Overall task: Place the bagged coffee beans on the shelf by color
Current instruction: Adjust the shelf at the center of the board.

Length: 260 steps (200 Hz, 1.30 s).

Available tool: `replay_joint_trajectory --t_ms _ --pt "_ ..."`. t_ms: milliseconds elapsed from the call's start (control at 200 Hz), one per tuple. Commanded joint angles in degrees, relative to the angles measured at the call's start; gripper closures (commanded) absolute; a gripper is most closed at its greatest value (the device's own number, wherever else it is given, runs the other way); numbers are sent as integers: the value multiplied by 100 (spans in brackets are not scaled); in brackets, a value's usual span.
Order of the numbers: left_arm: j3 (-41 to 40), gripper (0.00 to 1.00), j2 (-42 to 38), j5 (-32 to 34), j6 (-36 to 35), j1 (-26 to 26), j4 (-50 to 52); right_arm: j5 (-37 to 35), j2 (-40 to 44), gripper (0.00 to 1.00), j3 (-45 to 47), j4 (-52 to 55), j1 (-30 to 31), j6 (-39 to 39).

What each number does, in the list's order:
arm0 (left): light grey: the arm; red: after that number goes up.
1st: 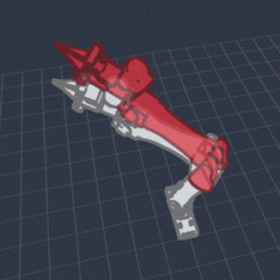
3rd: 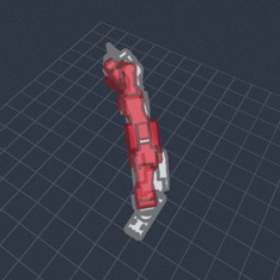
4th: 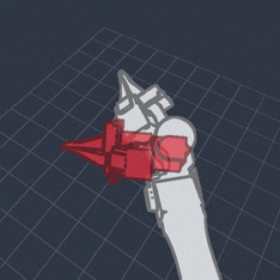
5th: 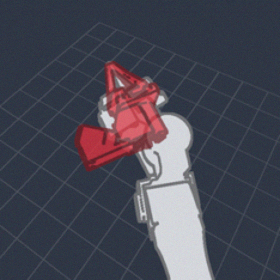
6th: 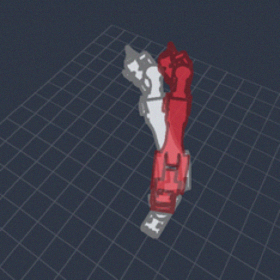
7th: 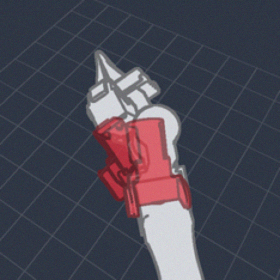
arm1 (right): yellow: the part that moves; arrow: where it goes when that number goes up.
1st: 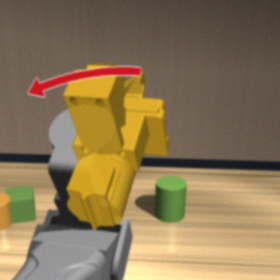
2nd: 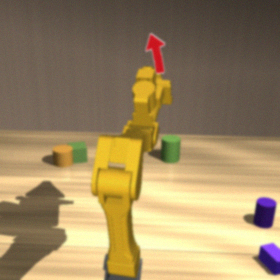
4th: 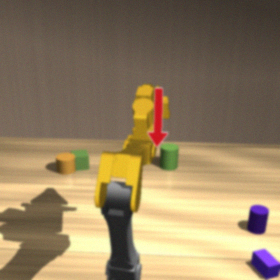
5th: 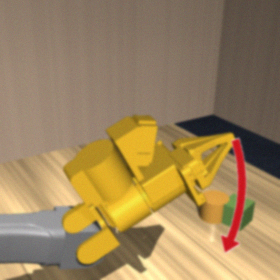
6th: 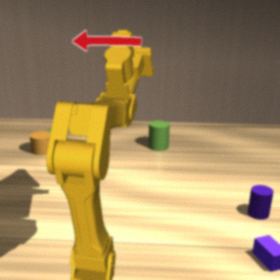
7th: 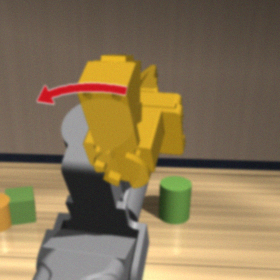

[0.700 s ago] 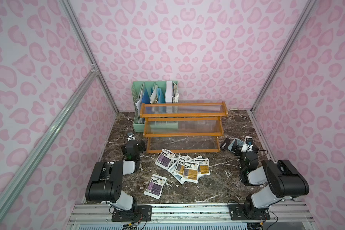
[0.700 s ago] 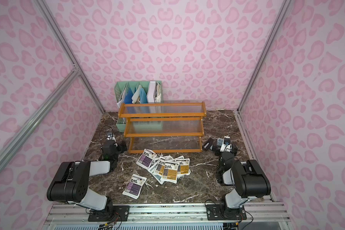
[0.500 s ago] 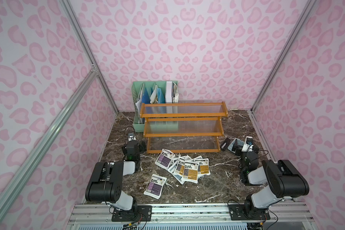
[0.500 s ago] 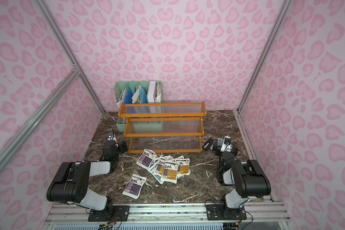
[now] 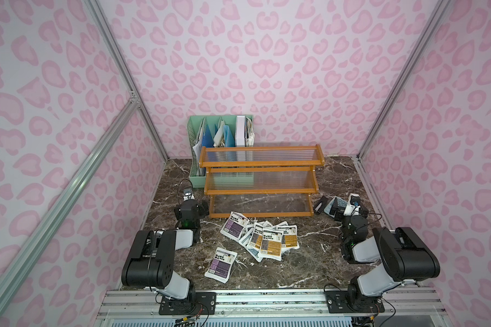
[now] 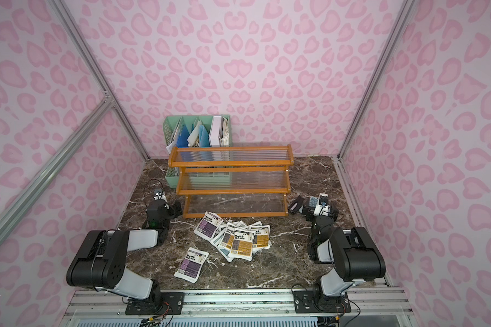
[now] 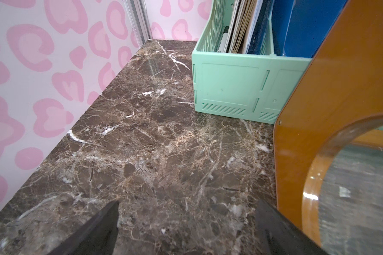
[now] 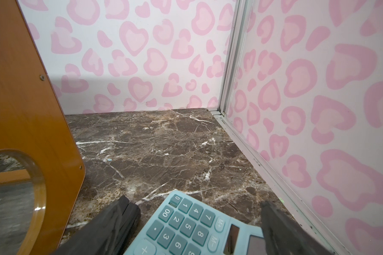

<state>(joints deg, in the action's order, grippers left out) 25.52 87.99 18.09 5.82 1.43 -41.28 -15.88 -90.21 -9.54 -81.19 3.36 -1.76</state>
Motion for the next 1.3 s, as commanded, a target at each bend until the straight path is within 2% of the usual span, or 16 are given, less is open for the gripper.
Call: replay_joint_trajectory --t_ms 0,220,325,650,975,1115,1295 --pt "23 1 -15 11 -36 -1 -109 -21 18 1 -34 -99 7 -27" --pt "8 1 -10 15 -42 -2 -117 -16 42 1 -39 -32 11 -22" --pt "24 1 -6 11 -46 2 -111 -62 255 1 -143 510 84 -41" --pt "8 1 -10 11 -33 -2 -117 -241 -18 1 22 -255 167 88" --pt "16 1 -12 15 -37 -1 -109 -179 21 1 -22 -113 137 44" --pt "19 1 -4 13 -38 4 -106 -203 172 1 -142 377 130 -11" --pt "21 1 -1 11 -37 0 -109 251 163 1 -227 526 -80 -136"
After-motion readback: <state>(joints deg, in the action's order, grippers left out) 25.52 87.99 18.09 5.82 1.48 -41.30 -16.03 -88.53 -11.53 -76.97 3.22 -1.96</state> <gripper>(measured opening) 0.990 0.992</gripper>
